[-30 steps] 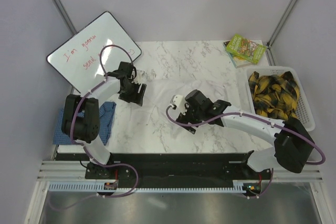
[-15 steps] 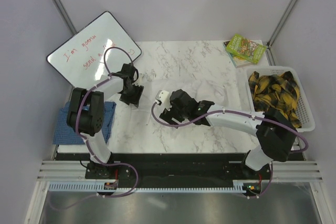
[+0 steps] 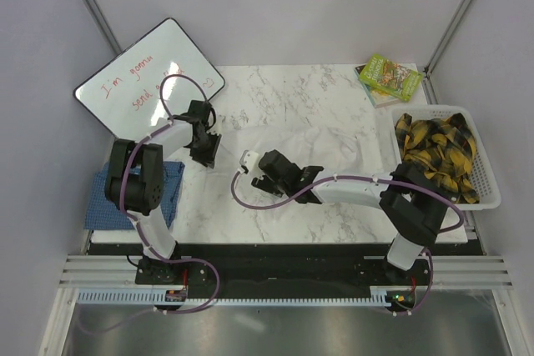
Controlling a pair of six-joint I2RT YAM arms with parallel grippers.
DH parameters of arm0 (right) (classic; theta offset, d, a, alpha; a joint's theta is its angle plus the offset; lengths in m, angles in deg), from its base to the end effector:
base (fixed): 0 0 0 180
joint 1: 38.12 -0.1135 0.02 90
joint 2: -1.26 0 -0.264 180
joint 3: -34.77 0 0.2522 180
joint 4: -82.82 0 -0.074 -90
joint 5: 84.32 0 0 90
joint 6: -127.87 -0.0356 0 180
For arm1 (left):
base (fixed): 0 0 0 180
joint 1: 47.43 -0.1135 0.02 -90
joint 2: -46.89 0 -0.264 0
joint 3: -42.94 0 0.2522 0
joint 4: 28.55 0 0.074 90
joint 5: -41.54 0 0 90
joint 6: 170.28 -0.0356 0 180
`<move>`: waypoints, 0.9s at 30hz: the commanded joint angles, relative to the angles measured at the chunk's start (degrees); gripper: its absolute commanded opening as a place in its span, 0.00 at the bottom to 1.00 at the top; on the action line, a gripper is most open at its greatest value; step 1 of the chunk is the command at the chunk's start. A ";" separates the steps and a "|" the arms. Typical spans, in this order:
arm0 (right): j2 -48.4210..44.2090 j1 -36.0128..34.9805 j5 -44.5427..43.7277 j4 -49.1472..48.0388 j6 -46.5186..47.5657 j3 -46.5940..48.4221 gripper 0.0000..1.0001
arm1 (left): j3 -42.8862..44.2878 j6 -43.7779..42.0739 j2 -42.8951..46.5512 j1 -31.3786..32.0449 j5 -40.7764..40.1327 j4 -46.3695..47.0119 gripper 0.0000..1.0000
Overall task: Fold and stack the long sleeve shirts
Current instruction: Flatten the shirt out
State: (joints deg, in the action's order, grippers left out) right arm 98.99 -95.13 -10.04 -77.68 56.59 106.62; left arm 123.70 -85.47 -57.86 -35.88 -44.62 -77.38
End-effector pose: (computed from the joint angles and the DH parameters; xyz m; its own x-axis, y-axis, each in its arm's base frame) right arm 0.2033 0.2954 0.1880 -0.1412 -0.7849 -0.6034 -0.7909 0.4560 -0.4081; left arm 0.3424 -0.0724 0.1616 -0.9124 0.2786 -0.3000 0.3029 0.9523 -0.0370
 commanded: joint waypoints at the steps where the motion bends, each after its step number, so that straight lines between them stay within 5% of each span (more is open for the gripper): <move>1: 0.97 -0.12 -6.24 -1.96 3.95 1.07 0.46 | 0.32 1.50 -2.04 -0.30 4.42 1.76 0.29; 3: 0.44 -0.12 -5.99 0.05 3.96 2.12 0.30 | 0.41 1.33 -2.47 -0.65 5.04 1.67 0.14; 5: -1.30 -0.03 -4.85 2.16 3.08 4.21 0.00 | 0.23 0.71 -2.30 -1.26 6.87 1.67 0.02; 20: -25.83 8.83 15.53 16.41 1.67 5.29 0.00 | 0.75 -6.05 25.89 -3.20 19.18 1.41 0.02; 23: -31.19 12.35 19.94 19.04 1.32 4.06 0.00 | 7.84 -7.54 25.83 -0.32 19.37 2.02 0.02; 27: -38.31 17.89 26.43 20.89 1.67 2.47 0.00 | 24.45 -9.75 12.26 7.33 16.30 4.13 0.02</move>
State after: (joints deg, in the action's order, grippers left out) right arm 67.65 -81.28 7.51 -59.59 58.87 110.01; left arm 133.93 -90.43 -34.70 -35.22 -28.49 -77.44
